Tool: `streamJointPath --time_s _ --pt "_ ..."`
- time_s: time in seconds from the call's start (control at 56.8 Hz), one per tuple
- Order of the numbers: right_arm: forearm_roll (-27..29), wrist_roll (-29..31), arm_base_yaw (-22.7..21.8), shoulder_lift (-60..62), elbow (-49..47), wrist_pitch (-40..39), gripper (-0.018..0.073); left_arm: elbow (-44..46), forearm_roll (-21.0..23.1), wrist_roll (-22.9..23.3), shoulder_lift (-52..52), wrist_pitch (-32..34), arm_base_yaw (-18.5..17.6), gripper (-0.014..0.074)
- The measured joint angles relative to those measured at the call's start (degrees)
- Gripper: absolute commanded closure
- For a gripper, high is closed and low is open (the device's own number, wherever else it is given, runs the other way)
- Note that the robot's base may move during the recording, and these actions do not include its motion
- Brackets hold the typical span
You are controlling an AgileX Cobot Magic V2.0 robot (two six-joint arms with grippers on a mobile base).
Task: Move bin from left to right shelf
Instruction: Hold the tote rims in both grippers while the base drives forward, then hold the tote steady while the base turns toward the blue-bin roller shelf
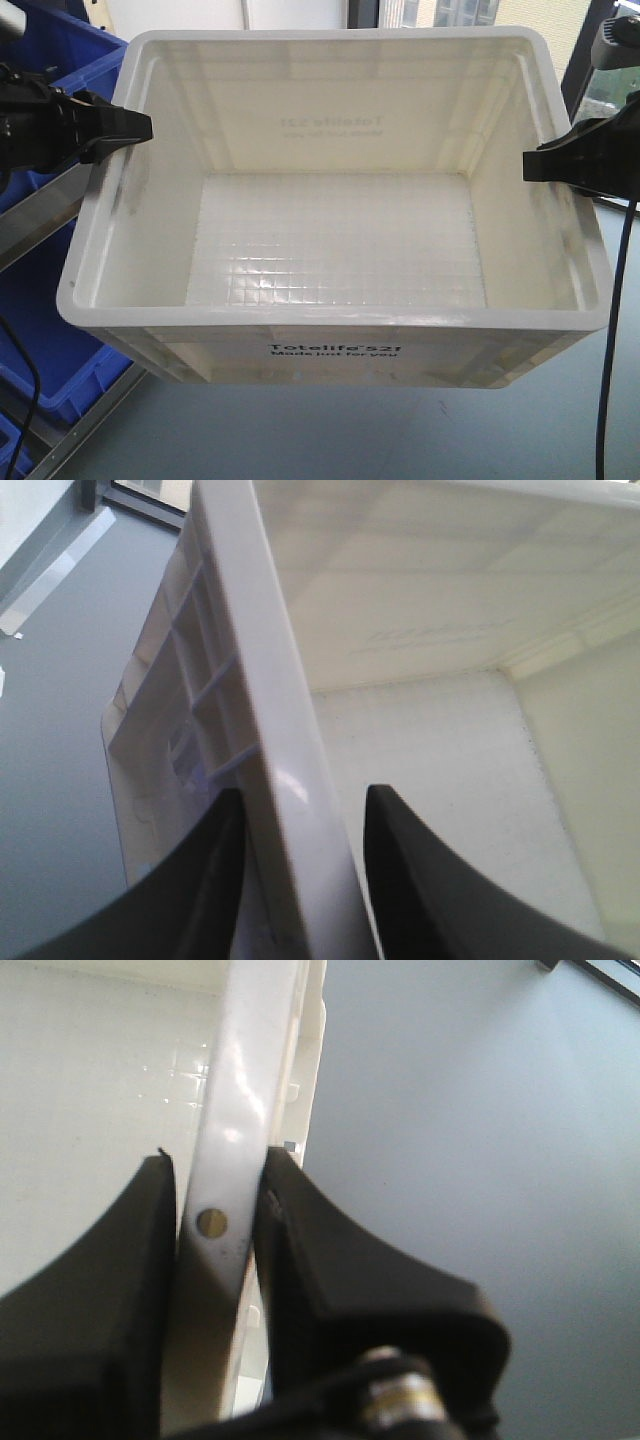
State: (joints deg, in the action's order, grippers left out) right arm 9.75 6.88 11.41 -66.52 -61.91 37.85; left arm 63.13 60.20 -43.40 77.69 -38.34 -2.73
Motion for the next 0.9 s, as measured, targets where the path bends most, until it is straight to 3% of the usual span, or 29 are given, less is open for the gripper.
streamJointPath --time_s 0.898 --pt "0.0 0.0 0.0 0.0 0.0 0.0 0.0564 0.0 0.0 0.0 0.0 0.0 0.0 0.06"
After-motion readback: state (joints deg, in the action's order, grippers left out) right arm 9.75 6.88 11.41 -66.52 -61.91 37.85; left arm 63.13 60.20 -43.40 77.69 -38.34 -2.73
